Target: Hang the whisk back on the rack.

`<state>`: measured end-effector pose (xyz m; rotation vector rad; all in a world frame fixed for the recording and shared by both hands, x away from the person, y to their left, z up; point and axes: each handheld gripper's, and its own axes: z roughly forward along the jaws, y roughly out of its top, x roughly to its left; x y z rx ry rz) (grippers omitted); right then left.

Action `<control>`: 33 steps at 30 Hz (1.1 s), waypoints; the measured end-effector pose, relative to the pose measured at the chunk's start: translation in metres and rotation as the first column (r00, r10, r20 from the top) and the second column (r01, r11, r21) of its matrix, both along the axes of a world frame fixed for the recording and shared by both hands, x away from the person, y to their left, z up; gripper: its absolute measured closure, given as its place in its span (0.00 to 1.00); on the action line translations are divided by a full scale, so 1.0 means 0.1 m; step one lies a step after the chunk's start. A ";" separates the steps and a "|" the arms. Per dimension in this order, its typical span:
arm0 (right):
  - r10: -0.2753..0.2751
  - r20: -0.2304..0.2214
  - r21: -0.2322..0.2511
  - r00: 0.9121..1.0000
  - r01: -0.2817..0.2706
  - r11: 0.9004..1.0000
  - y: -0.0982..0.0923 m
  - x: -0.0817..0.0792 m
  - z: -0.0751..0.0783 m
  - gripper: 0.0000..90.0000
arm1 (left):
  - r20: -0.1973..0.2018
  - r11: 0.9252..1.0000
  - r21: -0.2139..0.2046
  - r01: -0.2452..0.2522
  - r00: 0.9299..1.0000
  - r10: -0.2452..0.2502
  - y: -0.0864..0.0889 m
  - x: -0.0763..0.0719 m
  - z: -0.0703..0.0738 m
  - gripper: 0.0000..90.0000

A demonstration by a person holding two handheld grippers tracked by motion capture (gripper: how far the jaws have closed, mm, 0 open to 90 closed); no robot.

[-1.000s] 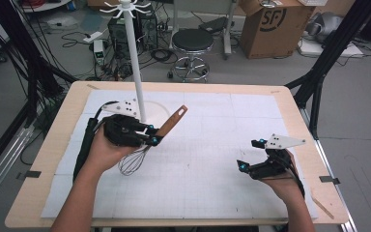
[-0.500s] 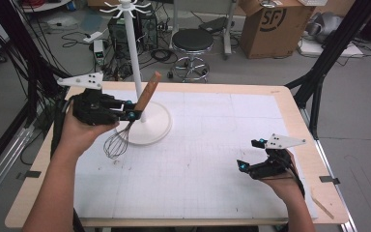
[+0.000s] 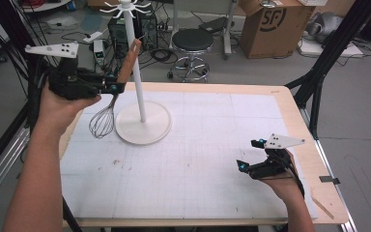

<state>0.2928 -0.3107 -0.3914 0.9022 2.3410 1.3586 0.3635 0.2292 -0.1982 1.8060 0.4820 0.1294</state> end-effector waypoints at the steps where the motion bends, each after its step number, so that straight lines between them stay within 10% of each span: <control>1: 0.000 0.000 0.002 1.000 0.000 1.000 0.00 0.00 0.00 0.03 | -0.001 1.000 0.002 -0.007 1.000 0.007 0.02 0.01 0.02 0.79; 18: -0.001 0.001 -0.004 1.000 0.001 1.000 0.00 0.00 -0.01 0.03 | 0.012 0.991 -0.031 -0.127 0.992 0.128 0.26 0.20 0.30 0.79; 33: -0.016 -0.015 0.006 1.000 0.016 1.000 -0.07 0.00 -0.04 0.03 | -0.021 0.986 0.003 -0.168 0.986 0.168 0.26 0.40 0.18 0.79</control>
